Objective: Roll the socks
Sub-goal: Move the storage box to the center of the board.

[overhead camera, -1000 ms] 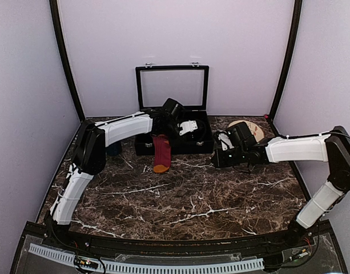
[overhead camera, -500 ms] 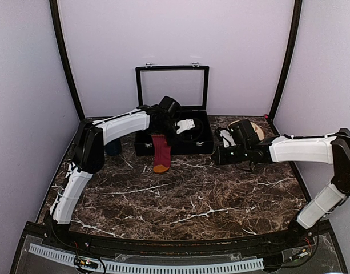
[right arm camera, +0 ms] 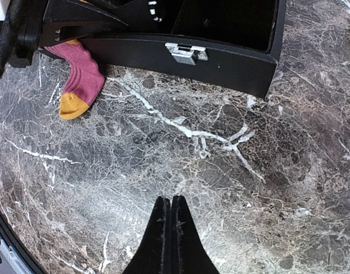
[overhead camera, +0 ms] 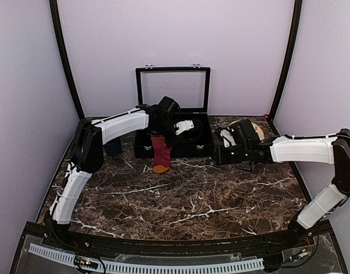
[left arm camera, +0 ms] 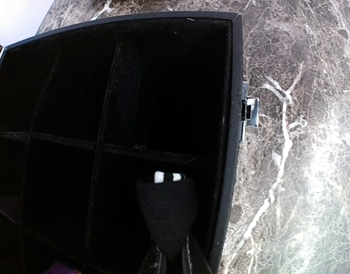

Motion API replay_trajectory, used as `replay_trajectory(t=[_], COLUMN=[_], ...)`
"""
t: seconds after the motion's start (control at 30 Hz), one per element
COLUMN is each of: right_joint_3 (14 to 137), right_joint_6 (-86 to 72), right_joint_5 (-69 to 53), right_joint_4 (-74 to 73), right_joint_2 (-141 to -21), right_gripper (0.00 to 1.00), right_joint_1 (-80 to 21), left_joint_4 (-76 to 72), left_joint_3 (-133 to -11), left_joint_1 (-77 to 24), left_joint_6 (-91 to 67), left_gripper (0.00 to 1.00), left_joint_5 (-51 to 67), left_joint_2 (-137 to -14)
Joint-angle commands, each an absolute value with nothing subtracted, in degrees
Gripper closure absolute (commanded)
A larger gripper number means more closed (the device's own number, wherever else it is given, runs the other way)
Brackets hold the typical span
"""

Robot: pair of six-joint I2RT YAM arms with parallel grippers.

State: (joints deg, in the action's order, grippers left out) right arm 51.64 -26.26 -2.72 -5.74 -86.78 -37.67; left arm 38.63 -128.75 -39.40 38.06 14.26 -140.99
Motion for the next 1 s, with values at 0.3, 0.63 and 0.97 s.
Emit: replay_trajectory(t=[0.3, 0.63, 0.97], right_joint_3=[50.8, 50.3, 51.3], right_joint_6=[-26.7, -27.2, -26.7], right_joint_5=[-2.1, -2.2, -2.7], right_joint_4=[-4.3, -3.8, -3.2], right_joint_2=[-83.2, -82.8, -85.5], right_gripper=[1.00, 1.00, 1.00], right_joint_1=[-37.3, -37.3, -37.4], left_joint_4=[55.9, 55.8, 54.4], left_joint_3=[-121.1, -126.4, -131.3], left_joint_1=[-44.9, -43.8, -42.0], left_joint_6=[34.1, 34.6, 35.2], left_gripper=[1.00, 1.00, 0.99], left_joint_5=[18.7, 13.0, 12.5], left_joint_2=[-138.9, -143.1, -147.2])
